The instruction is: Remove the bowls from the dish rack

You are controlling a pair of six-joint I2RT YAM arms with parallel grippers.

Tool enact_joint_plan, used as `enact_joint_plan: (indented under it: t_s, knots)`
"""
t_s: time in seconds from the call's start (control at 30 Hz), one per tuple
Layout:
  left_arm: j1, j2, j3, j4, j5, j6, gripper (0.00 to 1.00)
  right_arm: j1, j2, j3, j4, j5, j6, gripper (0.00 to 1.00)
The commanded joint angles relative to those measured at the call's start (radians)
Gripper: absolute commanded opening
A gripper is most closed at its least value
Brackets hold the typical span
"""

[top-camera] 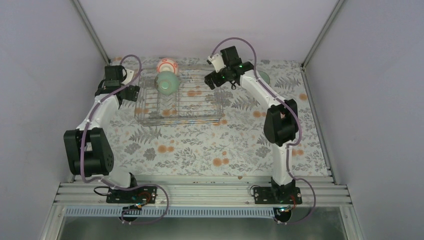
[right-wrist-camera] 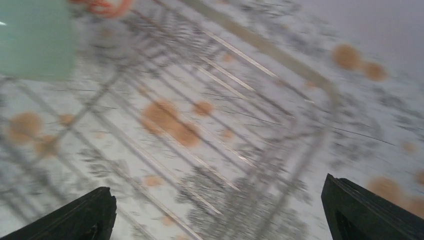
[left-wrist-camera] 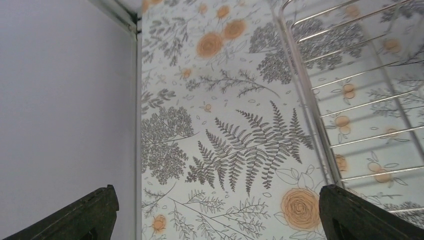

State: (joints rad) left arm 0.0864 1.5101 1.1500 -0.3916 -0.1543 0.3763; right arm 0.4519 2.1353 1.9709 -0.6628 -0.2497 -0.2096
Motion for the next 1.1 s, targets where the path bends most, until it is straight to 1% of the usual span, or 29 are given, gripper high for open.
enact_joint_plan:
  t_s: [0.0, 0.1, 0.23, 0.3, 0.37, 0.47, 0.57, 0.67, 0.7, 0.8, 0.97, 1.07]
  knots:
    - [0.012, 0.073, 0.072, -0.024, -0.014, -0.04, 1.0, 0.007, -0.078, -0.035, 0.055, 0.369, -0.002, 1.0]
    - [0.015, 0.127, 0.13, -0.066, 0.037, -0.065, 1.0, 0.004, -0.046, 0.012, -0.015, 0.423, 0.013, 1.0]
    - [0.016, 0.188, 0.188, -0.099, 0.064, -0.097, 1.0, 0.005, 0.013, 0.092, -0.081, 0.444, 0.041, 0.92]
    - [0.019, 0.203, 0.205, -0.106, 0.078, -0.101, 1.0, 0.004, 0.05, 0.141, -0.109, 0.454, 0.048, 0.85]
    - [0.021, 0.211, 0.217, -0.113, 0.106, -0.099, 1.0, 0.002, 0.085, 0.181, -0.128, 0.468, 0.051, 0.75]
    - [0.023, 0.237, 0.251, -0.145, 0.14, -0.094, 1.0, -0.008, 0.12, 0.204, -0.129, 0.475, 0.047, 0.64]
    - [0.025, 0.249, 0.272, -0.148, 0.153, -0.098, 1.0, -0.03, 0.161, 0.245, -0.15, 0.443, 0.057, 0.62]
    - [0.026, 0.284, 0.313, -0.173, 0.18, -0.109, 1.0, -0.057, 0.182, 0.269, -0.159, 0.381, 0.067, 0.55]
    - [0.025, 0.3, 0.326, -0.175, 0.185, -0.114, 0.99, -0.066, 0.192, 0.278, -0.163, 0.361, 0.071, 0.53]
    - [0.026, 0.351, 0.36, -0.172, 0.188, -0.121, 0.98, -0.087, 0.218, 0.302, -0.179, 0.31, 0.082, 0.55]
    - [0.028, 0.438, 0.437, -0.198, 0.215, -0.127, 0.87, -0.101, 0.24, 0.301, -0.191, 0.207, 0.082, 0.54]
    - [0.029, 0.448, 0.447, -0.193, 0.216, -0.135, 0.88, -0.103, 0.238, 0.303, -0.196, 0.169, 0.093, 0.53]
